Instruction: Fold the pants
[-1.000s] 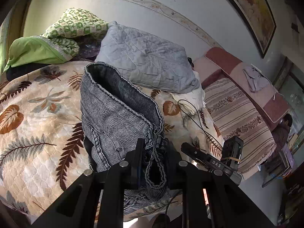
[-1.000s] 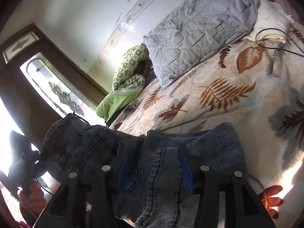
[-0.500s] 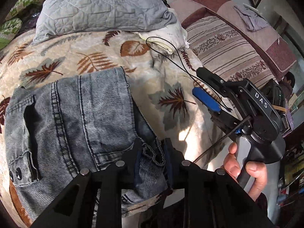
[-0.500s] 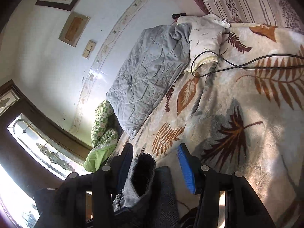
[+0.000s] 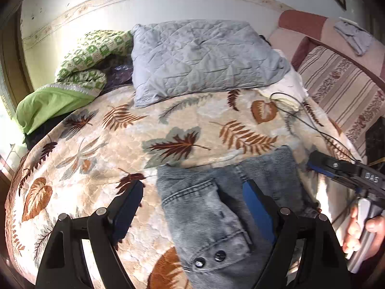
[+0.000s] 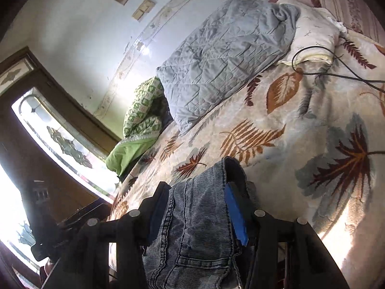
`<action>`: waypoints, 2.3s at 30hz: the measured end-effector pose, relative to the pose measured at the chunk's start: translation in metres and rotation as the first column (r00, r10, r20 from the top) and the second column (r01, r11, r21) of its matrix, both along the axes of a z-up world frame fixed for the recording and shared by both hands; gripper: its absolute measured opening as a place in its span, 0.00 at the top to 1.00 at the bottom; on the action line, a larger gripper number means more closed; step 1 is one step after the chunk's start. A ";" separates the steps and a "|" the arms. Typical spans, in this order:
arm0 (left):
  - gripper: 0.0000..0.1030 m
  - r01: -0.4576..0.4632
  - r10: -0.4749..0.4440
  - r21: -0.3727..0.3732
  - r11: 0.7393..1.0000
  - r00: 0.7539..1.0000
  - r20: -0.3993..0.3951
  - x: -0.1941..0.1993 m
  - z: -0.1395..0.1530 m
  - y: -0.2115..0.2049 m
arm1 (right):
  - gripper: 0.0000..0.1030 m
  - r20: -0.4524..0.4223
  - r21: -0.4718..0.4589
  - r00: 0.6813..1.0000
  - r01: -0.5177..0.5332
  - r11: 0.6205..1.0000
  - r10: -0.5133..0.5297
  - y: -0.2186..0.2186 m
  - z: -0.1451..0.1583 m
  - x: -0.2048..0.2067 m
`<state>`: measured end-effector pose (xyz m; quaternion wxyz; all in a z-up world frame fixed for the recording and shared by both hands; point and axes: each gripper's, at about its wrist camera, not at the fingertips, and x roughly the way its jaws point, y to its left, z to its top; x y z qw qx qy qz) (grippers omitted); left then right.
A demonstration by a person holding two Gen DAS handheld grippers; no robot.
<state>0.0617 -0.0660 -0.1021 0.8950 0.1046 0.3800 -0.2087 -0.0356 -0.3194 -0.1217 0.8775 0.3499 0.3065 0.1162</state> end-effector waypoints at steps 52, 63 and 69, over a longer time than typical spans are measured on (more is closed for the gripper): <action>0.01 -0.056 0.060 0.140 0.989 0.998 -0.020 -0.048 -0.087 -0.005 | 0.46 -0.252 -0.269 0.964 -0.150 0.951 0.081 0.069 -0.052 -0.019; 0.00 -0.046 0.049 0.140 0.989 0.999 -0.015 -0.049 -0.092 -0.003 | 0.46 -0.239 -0.284 0.968 -0.143 0.948 0.075 0.073 -0.055 -0.019; 0.00 -0.050 0.052 0.138 0.989 0.999 -0.007 -0.050 -0.092 -0.003 | 0.46 -0.233 -0.240 0.969 -0.135 0.961 0.078 0.067 -0.056 -0.020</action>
